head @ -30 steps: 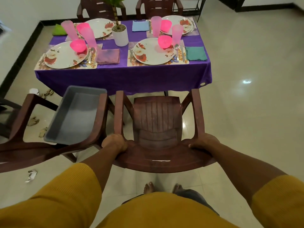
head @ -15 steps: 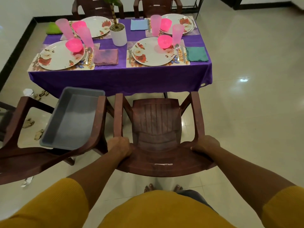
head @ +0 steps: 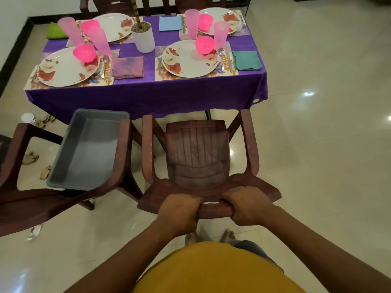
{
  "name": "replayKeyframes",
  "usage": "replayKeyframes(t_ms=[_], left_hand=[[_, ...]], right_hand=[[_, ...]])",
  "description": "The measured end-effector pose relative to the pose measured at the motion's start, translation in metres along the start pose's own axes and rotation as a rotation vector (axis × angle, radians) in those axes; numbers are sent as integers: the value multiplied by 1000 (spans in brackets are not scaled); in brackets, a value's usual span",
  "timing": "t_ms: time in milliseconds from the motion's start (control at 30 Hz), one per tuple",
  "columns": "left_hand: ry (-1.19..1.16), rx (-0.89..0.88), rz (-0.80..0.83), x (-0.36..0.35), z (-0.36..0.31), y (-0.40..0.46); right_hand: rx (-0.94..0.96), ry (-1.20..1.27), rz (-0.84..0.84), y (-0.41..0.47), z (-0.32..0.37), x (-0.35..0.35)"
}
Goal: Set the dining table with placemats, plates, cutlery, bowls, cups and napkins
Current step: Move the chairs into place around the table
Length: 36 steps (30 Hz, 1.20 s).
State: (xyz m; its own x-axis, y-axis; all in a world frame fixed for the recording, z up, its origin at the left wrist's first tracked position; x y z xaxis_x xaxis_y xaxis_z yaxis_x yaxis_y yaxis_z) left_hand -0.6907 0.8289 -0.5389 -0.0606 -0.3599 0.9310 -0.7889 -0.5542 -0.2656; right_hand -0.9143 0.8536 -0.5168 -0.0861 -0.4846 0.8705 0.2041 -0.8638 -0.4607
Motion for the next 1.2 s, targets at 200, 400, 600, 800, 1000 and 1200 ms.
replayKeyframes(t_ms=[200,400,600,800,1000,1200], left_hand=[[49,33,-28,4,-1,8],[31,67,-25,17,1,23],[24,72,-43,24,3,31],[-7,86,-50,30,1,29],[-61,116,-87,39,2,12],[-64,225,-166,56,36,-41]], right_hand=[[31,-11,-94,2,-8,-1],[4,-32,-129,14,-18,5],[-7,-38,-120,23,-24,11],[25,-16,-71,28,-27,10],[77,-13,222,35,-16,26],[218,145,213,42,47,60]])
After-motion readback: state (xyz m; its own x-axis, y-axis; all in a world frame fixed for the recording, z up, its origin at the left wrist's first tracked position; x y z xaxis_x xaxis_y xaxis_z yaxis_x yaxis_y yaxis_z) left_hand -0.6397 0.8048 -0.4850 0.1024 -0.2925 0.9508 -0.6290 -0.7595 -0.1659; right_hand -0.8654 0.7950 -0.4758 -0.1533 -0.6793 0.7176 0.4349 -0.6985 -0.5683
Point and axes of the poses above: each hand's wrist, its own y-axis towards the middle knuckle, its own x-axis out of the back of the hand, z = x × y, the point moved 2 cm from there along y, towards the middle knuckle, and after that the axes turned 11 degrees about -x, right-handed, at the moved point
